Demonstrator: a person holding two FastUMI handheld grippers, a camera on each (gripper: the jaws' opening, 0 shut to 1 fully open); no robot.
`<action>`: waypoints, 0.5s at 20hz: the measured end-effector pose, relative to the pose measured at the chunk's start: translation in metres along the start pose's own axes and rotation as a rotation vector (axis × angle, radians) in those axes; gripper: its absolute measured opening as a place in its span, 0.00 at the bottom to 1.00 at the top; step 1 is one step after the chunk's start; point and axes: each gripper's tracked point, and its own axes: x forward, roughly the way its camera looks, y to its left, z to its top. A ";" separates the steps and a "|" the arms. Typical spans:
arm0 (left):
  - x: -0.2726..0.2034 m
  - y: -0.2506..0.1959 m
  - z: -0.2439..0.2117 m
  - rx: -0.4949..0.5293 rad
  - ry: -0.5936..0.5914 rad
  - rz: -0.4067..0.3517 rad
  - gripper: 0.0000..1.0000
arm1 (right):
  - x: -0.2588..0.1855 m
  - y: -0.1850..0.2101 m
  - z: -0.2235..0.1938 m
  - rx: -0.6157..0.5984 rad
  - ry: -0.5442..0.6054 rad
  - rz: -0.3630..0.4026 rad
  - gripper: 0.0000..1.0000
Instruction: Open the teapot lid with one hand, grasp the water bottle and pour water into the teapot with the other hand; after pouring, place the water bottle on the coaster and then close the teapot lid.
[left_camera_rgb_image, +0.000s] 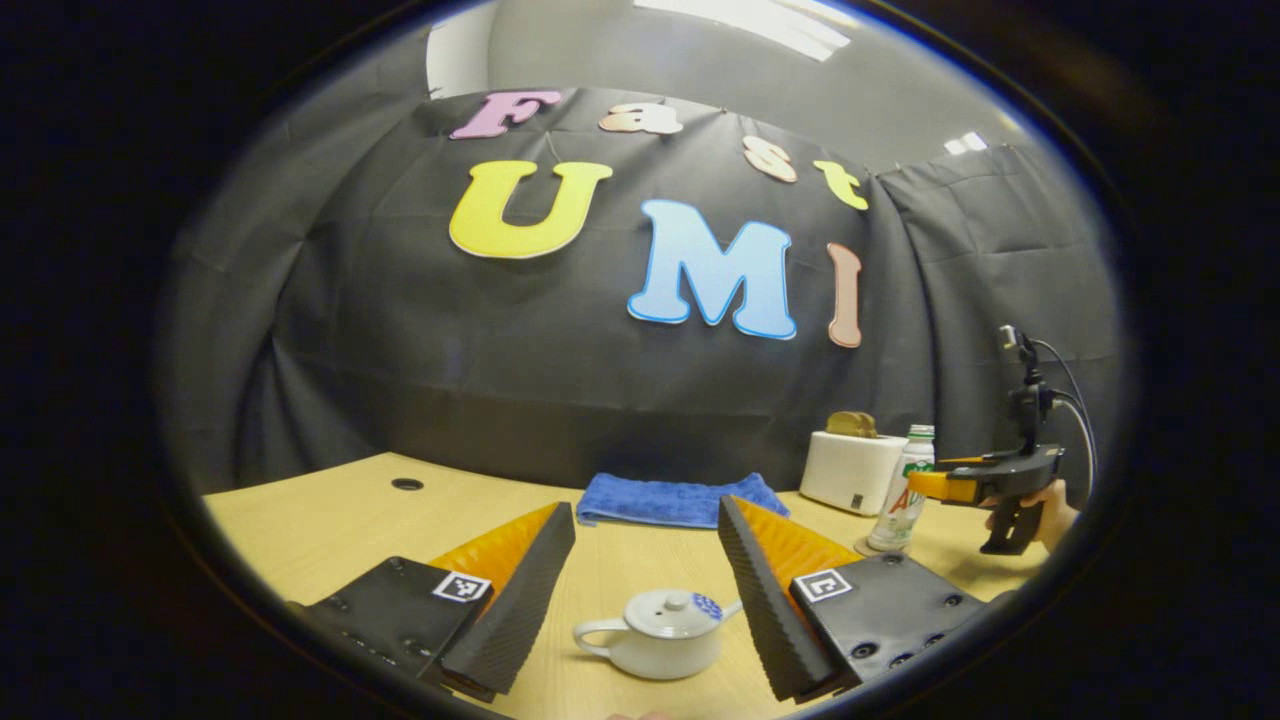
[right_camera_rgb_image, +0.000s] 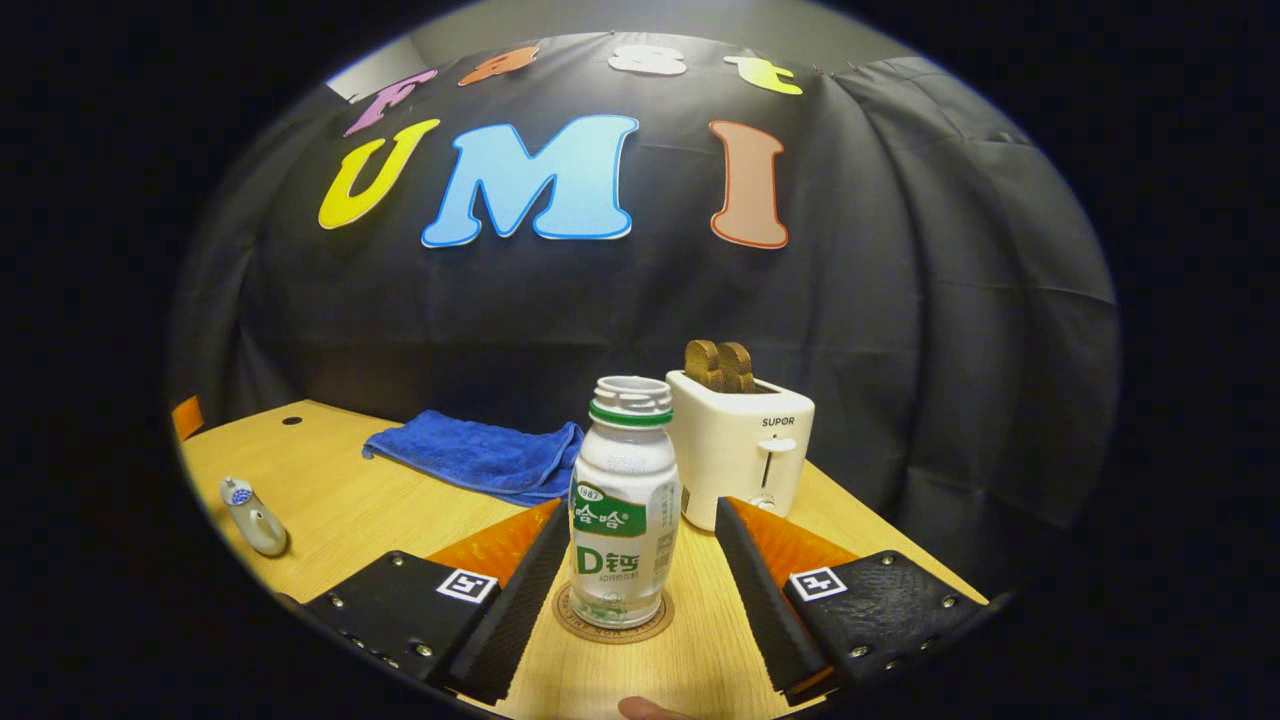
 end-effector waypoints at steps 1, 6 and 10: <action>-0.001 0.000 0.000 0.001 -0.002 -0.001 0.96 | -0.012 0.002 0.003 0.010 -0.010 0.011 0.91; -0.003 -0.009 0.001 0.009 -0.002 -0.007 0.96 | -0.080 0.020 0.006 0.001 -0.074 0.052 0.90; -0.030 -0.044 0.001 0.005 0.007 -0.044 0.96 | -0.122 0.049 -0.008 -0.022 -0.088 0.081 0.90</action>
